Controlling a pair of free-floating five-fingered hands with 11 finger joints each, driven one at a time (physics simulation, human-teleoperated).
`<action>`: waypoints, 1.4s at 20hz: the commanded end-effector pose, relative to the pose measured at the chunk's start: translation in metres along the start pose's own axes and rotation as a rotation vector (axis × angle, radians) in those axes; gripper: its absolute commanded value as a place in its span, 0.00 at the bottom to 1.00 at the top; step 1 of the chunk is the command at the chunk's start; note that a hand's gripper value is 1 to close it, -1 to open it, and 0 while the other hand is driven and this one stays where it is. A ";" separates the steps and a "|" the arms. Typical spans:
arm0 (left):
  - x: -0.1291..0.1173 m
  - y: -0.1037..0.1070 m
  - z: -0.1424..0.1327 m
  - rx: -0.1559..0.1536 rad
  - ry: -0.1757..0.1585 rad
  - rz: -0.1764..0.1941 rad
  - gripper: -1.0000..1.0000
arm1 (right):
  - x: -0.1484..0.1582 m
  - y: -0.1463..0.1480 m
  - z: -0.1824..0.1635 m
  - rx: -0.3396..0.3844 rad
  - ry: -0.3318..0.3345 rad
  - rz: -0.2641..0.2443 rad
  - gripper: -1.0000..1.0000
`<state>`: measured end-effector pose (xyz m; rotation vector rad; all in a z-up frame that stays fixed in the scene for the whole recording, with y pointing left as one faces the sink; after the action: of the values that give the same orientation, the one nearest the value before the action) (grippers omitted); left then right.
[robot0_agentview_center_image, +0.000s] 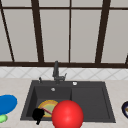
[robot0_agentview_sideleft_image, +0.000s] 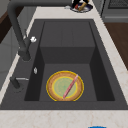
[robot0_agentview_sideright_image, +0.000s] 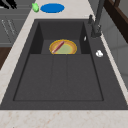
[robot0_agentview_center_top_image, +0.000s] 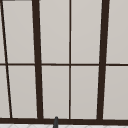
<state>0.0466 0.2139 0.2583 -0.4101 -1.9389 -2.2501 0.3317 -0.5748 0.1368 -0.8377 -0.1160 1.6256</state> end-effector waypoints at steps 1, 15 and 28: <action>0.000 0.000 0.000 0.000 0.000 0.000 0.50 | 0.005 -0.001 -0.005 0.001 -0.023 0.032 0.00; 0.000 0.000 0.000 0.000 0.000 0.000 0.50 | -0.010 -0.017 -0.008 0.051 -0.029 0.130 1.00; 0.000 0.000 0.000 0.000 0.000 0.000 0.50 | -0.029 0.002 -0.023 -0.039 0.044 0.179 0.00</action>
<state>0.0466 0.2139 0.2583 -0.4101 -1.9389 -2.2501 0.3509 -0.5974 0.1412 -0.8888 0.0077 1.7476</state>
